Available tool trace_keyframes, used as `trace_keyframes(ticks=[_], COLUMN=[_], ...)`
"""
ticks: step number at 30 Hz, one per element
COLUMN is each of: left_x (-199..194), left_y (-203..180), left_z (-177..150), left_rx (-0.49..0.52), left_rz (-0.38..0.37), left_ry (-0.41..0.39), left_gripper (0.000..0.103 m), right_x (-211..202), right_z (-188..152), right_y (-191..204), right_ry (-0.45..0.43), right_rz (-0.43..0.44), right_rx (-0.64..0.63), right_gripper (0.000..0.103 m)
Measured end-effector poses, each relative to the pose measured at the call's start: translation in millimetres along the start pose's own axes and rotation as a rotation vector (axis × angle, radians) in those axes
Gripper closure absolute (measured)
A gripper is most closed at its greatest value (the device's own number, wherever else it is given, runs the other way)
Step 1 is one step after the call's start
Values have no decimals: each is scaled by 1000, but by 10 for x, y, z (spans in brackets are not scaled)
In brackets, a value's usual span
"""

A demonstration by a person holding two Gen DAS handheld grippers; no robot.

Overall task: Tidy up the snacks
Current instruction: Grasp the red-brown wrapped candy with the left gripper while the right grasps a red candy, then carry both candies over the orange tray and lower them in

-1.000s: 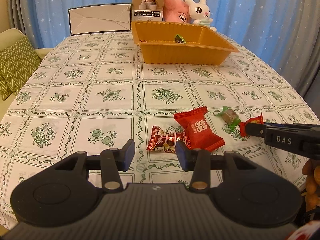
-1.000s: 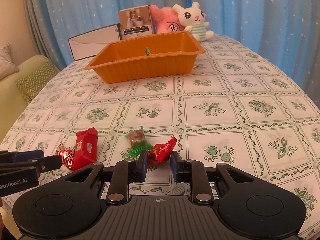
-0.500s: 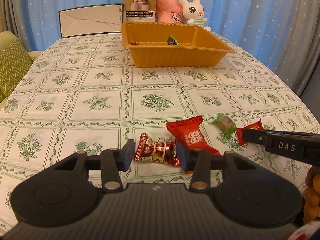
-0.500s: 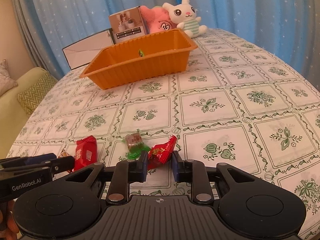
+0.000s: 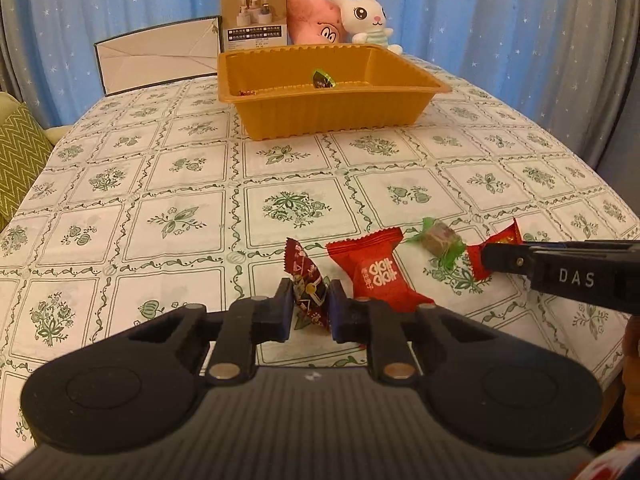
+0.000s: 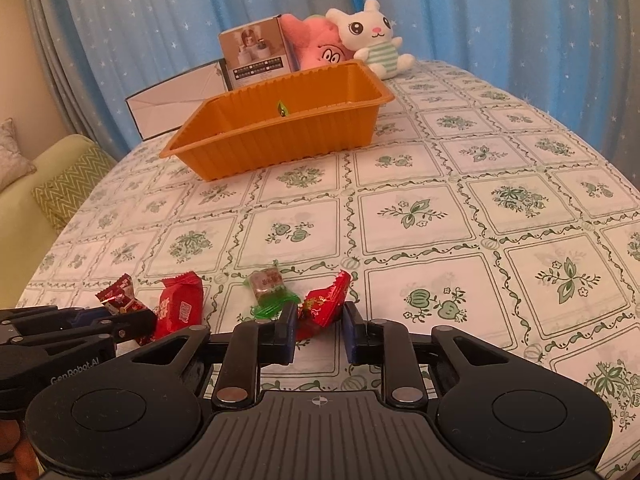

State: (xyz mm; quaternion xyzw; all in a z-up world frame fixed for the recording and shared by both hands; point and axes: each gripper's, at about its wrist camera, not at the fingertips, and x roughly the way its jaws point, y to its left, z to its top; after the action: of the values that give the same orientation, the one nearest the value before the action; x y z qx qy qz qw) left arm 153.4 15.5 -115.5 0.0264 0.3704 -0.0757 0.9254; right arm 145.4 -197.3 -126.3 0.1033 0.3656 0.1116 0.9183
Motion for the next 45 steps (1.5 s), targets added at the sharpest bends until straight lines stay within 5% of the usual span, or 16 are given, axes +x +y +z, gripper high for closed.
trace_keyframes(ticks=[21, 34, 45], left_x=[-226, 2, 488], left_y=[10, 3, 219], left_z=[373, 1120, 1533], left_rx=[14, 66, 1], left_rz=[-37, -69, -59], left_ry=[-73, -168, -207], left_gripper=[88, 88, 88], right_x=[-201, -132, 305], right_z=[204, 926, 1655], right_y=[36, 75, 197], right_ry=[-89, -197, -253], right_rz=[-15, 13, 43], right_rx=[-73, -130, -143], right_gripper=[83, 83, 83])
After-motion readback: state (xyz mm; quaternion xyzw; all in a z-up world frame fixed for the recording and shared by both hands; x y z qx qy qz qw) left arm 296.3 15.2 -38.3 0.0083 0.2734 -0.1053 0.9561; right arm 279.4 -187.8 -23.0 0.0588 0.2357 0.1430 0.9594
